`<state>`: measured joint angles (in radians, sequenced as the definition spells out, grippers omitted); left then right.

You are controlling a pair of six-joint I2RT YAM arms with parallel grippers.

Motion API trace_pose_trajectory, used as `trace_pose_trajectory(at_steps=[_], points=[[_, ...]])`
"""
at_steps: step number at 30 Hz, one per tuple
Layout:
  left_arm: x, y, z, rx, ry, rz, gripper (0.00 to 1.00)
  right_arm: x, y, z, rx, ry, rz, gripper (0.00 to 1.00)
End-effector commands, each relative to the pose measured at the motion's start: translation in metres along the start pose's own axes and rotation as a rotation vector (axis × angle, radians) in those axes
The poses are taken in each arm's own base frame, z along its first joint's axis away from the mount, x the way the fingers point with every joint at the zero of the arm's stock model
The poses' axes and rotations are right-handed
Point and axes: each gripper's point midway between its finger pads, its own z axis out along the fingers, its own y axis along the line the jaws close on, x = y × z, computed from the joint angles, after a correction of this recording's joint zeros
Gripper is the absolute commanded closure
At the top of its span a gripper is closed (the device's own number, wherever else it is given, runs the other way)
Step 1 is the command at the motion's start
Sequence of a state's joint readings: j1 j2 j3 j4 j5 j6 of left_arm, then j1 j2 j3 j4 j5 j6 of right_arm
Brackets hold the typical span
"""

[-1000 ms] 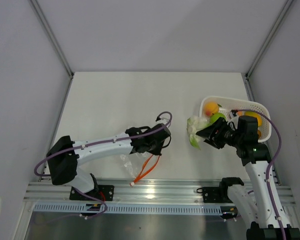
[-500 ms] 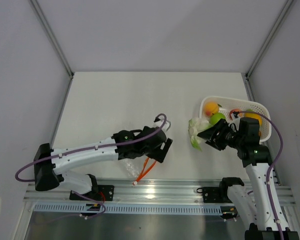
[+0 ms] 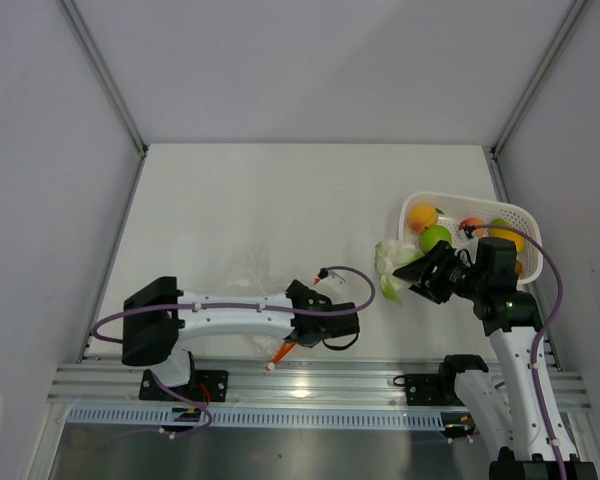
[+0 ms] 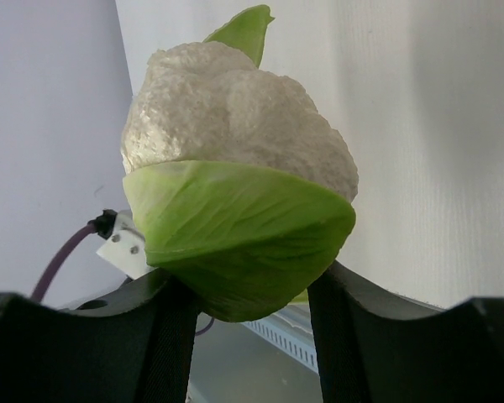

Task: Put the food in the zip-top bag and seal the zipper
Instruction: Pick up the zipper food storage bag at the center of the board.

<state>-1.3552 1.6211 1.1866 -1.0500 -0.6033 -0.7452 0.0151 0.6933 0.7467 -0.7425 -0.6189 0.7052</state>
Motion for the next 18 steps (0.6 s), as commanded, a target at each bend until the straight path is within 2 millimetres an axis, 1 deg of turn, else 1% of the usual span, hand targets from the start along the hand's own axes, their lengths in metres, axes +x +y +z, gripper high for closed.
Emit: trace_pose_trajectory(at_steps=[1,3,4,5,6,7,8,9,10,11,12,15,16,18], points=[[-0.015,0.011,-0.002,-0.128,-0.052,-0.005,0.27,0.000,0.008,-0.004,-0.048,-0.008,-0.042,1.00],[-0.013,0.012,0.004,-0.170,-0.052,0.011,0.30,0.002,0.007,-0.003,-0.049,-0.004,-0.040,1.00],[-0.017,0.015,0.004,-0.199,-0.073,0.008,0.32,0.002,0.007,-0.003,-0.049,-0.002,-0.039,1.00],[-0.019,0.017,0.005,-0.217,-0.084,0.007,0.36,0.002,0.006,-0.004,-0.047,-0.004,-0.041,1.00],[-0.019,0.018,0.009,-0.241,-0.089,0.019,0.39,0.003,0.007,-0.004,-0.048,-0.004,-0.044,1.00],[-0.022,0.023,0.009,-0.281,-0.105,0.021,0.42,0.003,0.006,-0.004,-0.048,-0.003,-0.045,1.00],[-0.024,0.024,0.010,-0.303,-0.115,0.019,0.46,0.003,0.006,-0.004,-0.047,-0.002,-0.046,1.00],[-0.022,0.024,0.015,-0.328,-0.110,0.038,0.50,0.003,0.006,-0.004,-0.048,0.001,-0.046,1.00],[-0.024,0.023,0.017,-0.340,-0.117,0.032,0.56,0.004,0.006,-0.004,-0.049,0.005,-0.045,1.00],[-0.027,0.023,0.018,-0.351,-0.131,0.030,0.59,0.004,0.006,-0.004,-0.049,0.005,-0.046,1.00],[-0.027,0.022,0.021,-0.358,-0.131,0.034,0.61,-0.002,0.004,-0.005,-0.040,-0.019,-0.035,1.00],[-0.028,0.019,0.025,-0.362,-0.140,0.039,0.72,-0.001,0.003,-0.006,-0.039,-0.019,-0.032,1.00],[-0.029,0.018,0.025,-0.359,-0.142,0.043,0.80,-0.001,0.003,-0.007,-0.038,-0.019,-0.032,1.00],[-0.032,0.018,0.025,-0.348,-0.148,0.037,0.90,0.000,0.003,-0.007,-0.040,-0.020,-0.031,1.00]])
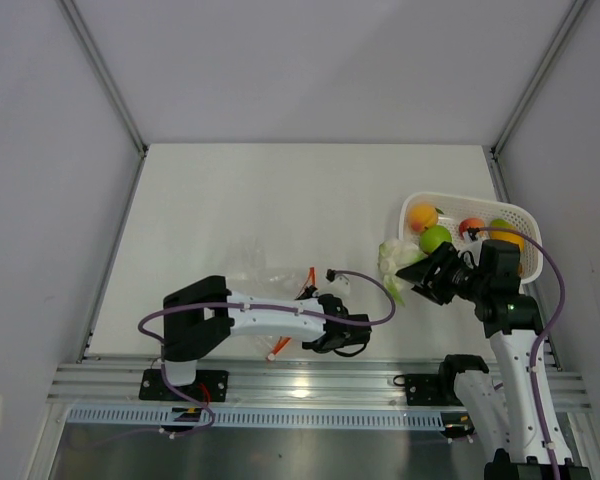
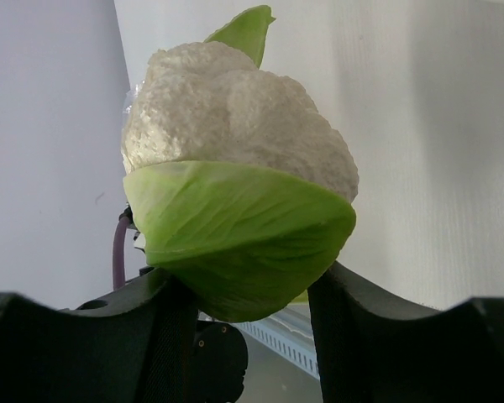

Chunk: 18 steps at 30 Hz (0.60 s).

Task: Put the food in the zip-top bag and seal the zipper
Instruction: Pick up the zipper food storage bag at the center of the board.

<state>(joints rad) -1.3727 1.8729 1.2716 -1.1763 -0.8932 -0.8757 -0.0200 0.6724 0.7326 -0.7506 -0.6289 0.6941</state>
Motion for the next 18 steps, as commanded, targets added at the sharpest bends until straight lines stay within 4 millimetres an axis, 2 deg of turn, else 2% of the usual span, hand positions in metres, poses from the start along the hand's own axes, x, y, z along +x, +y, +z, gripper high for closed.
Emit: trace_pose_trajectory(at_steps=[1,4,7,8,9,10,12,15,16,18], points=[[-0.023,0.006,-0.006,0.001,-0.071,-0.072,1.00,0.003,0.008,-0.005,-0.046,0.004,-0.039,1.00],[-0.028,0.009,-0.009,0.043,-0.067,-0.087,1.00,0.004,0.008,-0.006,-0.046,0.008,-0.039,1.00],[-0.040,0.012,-0.019,0.144,-0.065,-0.123,0.99,0.007,0.013,-0.007,-0.073,0.026,-0.049,1.00],[-0.049,0.016,-0.029,0.202,-0.080,-0.161,0.99,0.010,0.014,-0.008,-0.081,0.039,-0.051,1.00],[-0.054,0.006,-0.035,0.303,-0.078,-0.166,0.99,0.012,0.018,-0.009,-0.098,0.052,-0.054,1.00],[-0.060,0.006,-0.040,0.354,-0.086,-0.193,0.99,0.013,0.021,-0.009,-0.109,0.060,-0.060,1.00],[-0.075,0.016,-0.056,0.454,-0.122,-0.247,1.00,0.019,0.029,-0.012,-0.132,0.084,-0.072,1.00],[-0.093,0.026,-0.067,0.506,-0.154,-0.283,0.99,0.024,0.043,-0.018,-0.151,0.086,-0.100,1.00],[-0.107,0.031,-0.076,0.522,-0.177,-0.305,0.99,0.026,0.047,-0.019,-0.153,0.084,-0.105,1.00],[-0.114,0.032,-0.076,0.511,-0.189,-0.287,0.99,0.038,0.054,-0.019,-0.164,0.122,-0.108,1.00]])
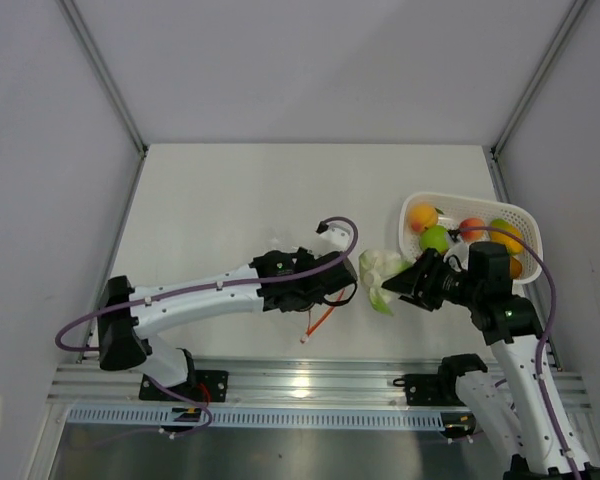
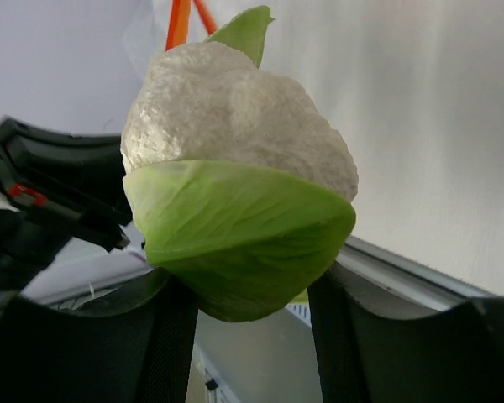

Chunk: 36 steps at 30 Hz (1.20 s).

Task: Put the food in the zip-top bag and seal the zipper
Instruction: Pick up the zipper food storage bag at the center of the board, then place the fake vegetable in the zipper food storage bag.

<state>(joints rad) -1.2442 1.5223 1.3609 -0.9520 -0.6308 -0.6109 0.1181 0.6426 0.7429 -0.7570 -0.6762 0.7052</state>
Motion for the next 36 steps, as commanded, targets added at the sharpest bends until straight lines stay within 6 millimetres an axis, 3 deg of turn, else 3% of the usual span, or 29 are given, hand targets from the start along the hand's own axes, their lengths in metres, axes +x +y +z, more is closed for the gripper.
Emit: trace_pose_trajectory(at_steps=[1,6,12,17,25,31,36], points=[[-0.034,-0.017,-0.011,0.091,-0.063,0.005,1.00,0.004,0.034,-0.008,-0.067,-0.003,-0.040,1.00],[-0.056,-0.028,-0.009,0.125,-0.096,0.002,1.00,0.028,0.052,0.002,-0.063,0.081,-0.078,1.00],[-0.067,-0.034,-0.003,0.128,-0.110,0.019,0.99,0.038,0.059,0.012,-0.029,0.102,-0.089,1.00],[-0.075,-0.036,-0.007,0.160,-0.134,0.007,1.00,0.045,0.047,0.025,0.018,0.113,-0.063,1.00],[-0.085,-0.027,-0.036,0.239,-0.211,-0.044,0.99,0.058,0.029,0.050,0.035,0.169,-0.005,1.00],[-0.081,-0.028,-0.054,0.333,-0.222,-0.067,0.99,0.044,0.036,0.062,0.007,0.141,0.025,1.00],[-0.059,-0.047,-0.053,0.455,-0.178,-0.066,0.99,0.027,0.067,0.066,-0.103,0.135,0.037,1.00]])
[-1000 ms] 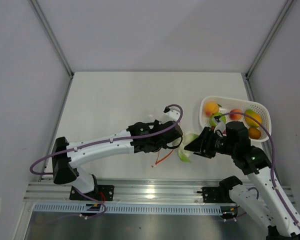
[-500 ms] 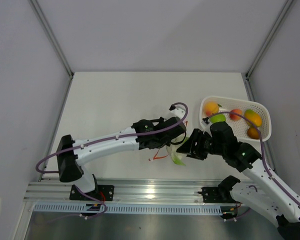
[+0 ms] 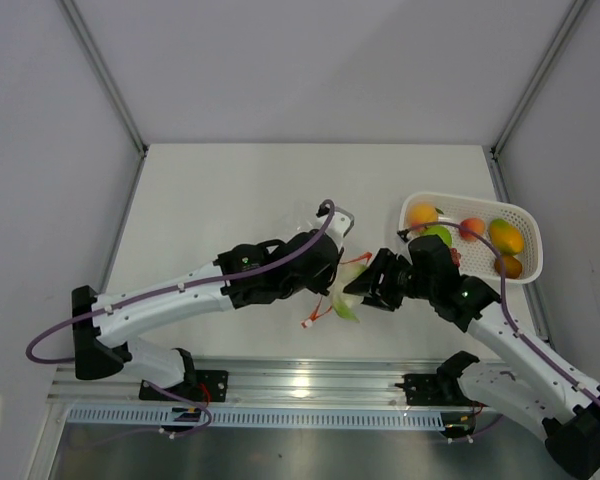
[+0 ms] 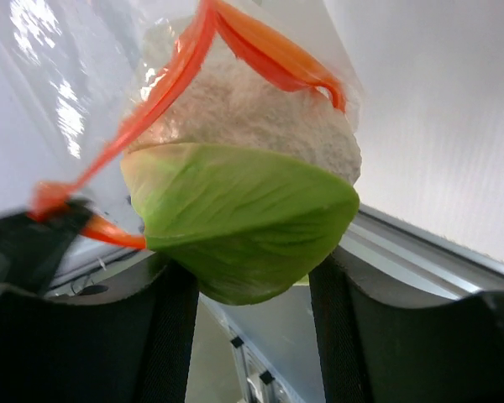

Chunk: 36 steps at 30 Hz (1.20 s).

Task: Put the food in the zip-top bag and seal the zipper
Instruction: Place the fake vegetable in the zipper food storage bag, then adjust the zipper food storage bag at the center of the board.

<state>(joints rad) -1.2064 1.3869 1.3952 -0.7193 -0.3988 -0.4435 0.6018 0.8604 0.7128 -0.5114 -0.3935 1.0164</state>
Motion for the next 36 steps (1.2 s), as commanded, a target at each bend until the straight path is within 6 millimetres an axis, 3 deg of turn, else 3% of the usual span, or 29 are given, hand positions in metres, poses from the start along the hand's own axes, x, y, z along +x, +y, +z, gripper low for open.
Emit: trace_pose_trajectory(at_steps=[1,5,6,7,9,14,19,25,27,30,32,36], points=[[0.012,-0.020,0.001,0.128,0.023,-0.021,1.00,-0.022,0.047,-0.001,-0.156,-0.027,-0.032,0.98],[0.021,-0.035,0.000,0.214,0.046,-0.046,0.99,-0.024,0.061,0.009,-0.171,0.024,-0.076,0.89],[0.021,-0.038,-0.001,0.230,0.049,-0.050,0.99,-0.024,0.062,0.009,-0.171,0.031,-0.105,0.83],[0.021,-0.039,-0.001,0.236,0.049,-0.052,0.99,-0.028,0.069,0.007,-0.178,0.022,-0.125,0.58],[0.016,-0.039,-0.004,0.240,0.036,-0.066,0.99,-0.027,0.064,0.004,-0.144,0.022,-0.175,0.27],[0.004,-0.034,-0.010,0.241,0.012,-0.104,1.00,-0.032,0.053,-0.019,-0.060,-0.035,-0.235,0.11],[-0.006,-0.014,-0.010,0.216,-0.009,-0.186,0.99,-0.032,0.034,-0.043,0.041,-0.085,-0.290,0.15],[-0.016,-0.007,-0.013,0.239,-0.030,-0.214,0.99,-0.031,0.000,-0.067,0.182,-0.163,-0.308,0.32],[-0.019,-0.010,-0.015,0.254,-0.031,-0.212,0.99,-0.025,-0.010,-0.064,0.191,-0.142,-0.297,0.38],[-0.021,-0.012,-0.016,0.271,-0.026,-0.214,0.99,-0.012,-0.012,-0.048,0.126,-0.080,-0.266,0.38],[-0.022,-0.015,-0.018,0.285,-0.028,-0.217,0.99,-0.013,-0.009,-0.037,0.084,-0.077,-0.260,0.36],[-0.020,-0.017,-0.019,0.297,-0.020,-0.220,0.99,-0.015,-0.022,-0.011,0.106,-0.043,-0.255,0.29]])
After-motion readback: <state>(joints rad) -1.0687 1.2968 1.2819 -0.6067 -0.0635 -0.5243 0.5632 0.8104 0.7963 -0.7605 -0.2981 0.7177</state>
